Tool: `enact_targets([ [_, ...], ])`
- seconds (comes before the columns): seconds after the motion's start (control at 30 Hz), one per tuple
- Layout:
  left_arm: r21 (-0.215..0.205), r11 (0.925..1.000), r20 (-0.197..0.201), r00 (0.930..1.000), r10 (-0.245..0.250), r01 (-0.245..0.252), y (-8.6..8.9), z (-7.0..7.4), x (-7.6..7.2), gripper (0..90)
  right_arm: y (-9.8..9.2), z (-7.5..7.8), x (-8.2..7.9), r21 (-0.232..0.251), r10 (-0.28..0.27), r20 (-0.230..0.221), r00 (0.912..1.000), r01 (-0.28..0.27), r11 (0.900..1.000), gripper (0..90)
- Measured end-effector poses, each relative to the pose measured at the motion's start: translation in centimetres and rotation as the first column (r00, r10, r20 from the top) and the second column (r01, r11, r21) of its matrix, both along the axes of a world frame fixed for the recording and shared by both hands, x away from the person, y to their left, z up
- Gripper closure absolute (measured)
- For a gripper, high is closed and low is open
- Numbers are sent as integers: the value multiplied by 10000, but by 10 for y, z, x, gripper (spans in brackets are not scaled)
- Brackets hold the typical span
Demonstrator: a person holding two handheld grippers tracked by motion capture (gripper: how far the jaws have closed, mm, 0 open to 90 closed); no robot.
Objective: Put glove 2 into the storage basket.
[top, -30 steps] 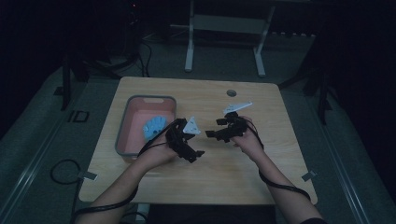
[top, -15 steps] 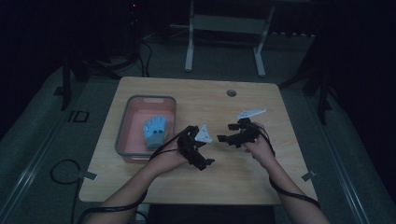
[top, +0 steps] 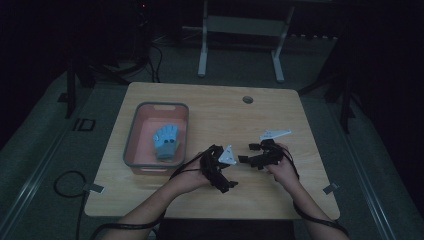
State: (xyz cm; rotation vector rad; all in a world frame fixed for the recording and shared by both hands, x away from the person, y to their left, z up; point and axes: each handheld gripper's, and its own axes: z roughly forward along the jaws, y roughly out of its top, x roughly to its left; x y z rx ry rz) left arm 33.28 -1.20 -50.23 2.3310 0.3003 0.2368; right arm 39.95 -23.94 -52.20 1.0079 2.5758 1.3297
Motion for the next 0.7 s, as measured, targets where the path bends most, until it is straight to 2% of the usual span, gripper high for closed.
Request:
enact_targets([
  [0.23, 108, 9996, -196, 9995, -249, 251, -7, -12, -3, 26, -2, -9, -8, -224, 193, 35, 9998, -192, 9996, 152],
  [0.7, 68, 9979, -351, 9973, -642, 645, -15, -32, -11, 26, -9, -25, -22, -15, 303, -57, 9995, -303, 9995, 145],
])
